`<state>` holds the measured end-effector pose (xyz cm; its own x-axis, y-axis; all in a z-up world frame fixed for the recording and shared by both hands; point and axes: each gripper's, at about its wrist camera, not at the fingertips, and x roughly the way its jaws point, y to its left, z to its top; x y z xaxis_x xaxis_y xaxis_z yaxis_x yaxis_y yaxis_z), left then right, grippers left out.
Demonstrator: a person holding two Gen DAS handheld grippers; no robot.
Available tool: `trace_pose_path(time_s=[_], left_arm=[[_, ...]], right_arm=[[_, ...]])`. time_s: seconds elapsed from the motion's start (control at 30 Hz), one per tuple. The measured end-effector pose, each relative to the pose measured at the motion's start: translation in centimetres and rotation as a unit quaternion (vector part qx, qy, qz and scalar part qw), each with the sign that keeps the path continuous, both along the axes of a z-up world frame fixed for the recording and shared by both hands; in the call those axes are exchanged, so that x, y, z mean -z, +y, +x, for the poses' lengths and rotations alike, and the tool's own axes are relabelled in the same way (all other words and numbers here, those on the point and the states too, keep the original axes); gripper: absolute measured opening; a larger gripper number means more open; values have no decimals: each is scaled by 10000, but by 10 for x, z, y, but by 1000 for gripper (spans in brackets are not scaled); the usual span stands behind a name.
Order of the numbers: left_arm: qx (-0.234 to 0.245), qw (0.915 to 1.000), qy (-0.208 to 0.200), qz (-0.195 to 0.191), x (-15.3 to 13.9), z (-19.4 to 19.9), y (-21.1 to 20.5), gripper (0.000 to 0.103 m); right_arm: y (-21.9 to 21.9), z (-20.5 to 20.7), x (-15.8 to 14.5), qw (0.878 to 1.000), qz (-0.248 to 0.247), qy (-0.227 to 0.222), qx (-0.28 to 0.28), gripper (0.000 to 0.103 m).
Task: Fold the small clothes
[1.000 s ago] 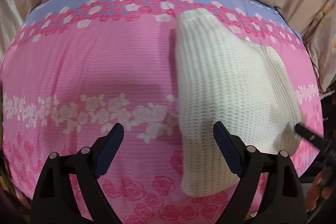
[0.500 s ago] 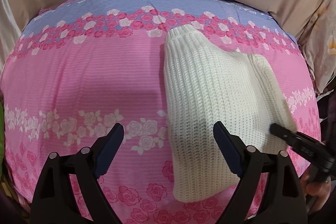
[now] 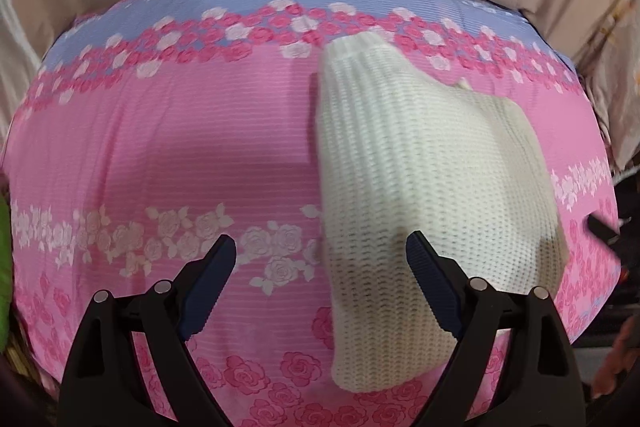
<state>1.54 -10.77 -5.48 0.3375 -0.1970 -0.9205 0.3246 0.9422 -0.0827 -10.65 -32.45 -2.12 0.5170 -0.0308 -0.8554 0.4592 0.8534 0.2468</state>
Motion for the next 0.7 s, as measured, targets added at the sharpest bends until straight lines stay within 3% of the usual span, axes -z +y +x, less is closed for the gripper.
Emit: trace_pose_path(time_s=[0.03,0.1,0.17,0.27,0.33,0.37,0.47,0.53,0.6,0.67,0.7], left_arm=[[-49,10000,4,14,0,1,4,85],[-178,9998,-32,76,-1,3,14,85],[-300,9995,-22,92,-3,6,23,85],[-424,9990,-78,98,-7,7,35,85],[-465,9988,-128,106,-9,7,41,85],[-497,9986,-132,109,-10,7,44,85],[-583,9982,-133,79,-13,6,51,85],[-600,9981,-117,30,-13,6,53,85],[-612,9981,-92,18,-11,6,52,85],[-541,9985,-97,18,-11,5,47,85],[-485,9988,-105,13,-11,5,42,85]], right_arm=[[6,7,-10,9997,40,-150,-165,41],[29,32,-24,9962,242,-365,-748,17],[63,65,-24,9896,268,-459,-1336,8],[103,110,7,9816,361,-129,-1871,6],[129,143,55,9734,378,580,-2185,6],[138,151,71,9709,337,615,-2289,1],[143,161,48,9705,426,503,-2319,0],[135,152,18,9741,422,97,-2220,1],[119,145,10,9802,219,73,-1968,1],[106,147,31,9827,170,363,-1810,2],[97,157,56,9815,270,693,-1767,2]])
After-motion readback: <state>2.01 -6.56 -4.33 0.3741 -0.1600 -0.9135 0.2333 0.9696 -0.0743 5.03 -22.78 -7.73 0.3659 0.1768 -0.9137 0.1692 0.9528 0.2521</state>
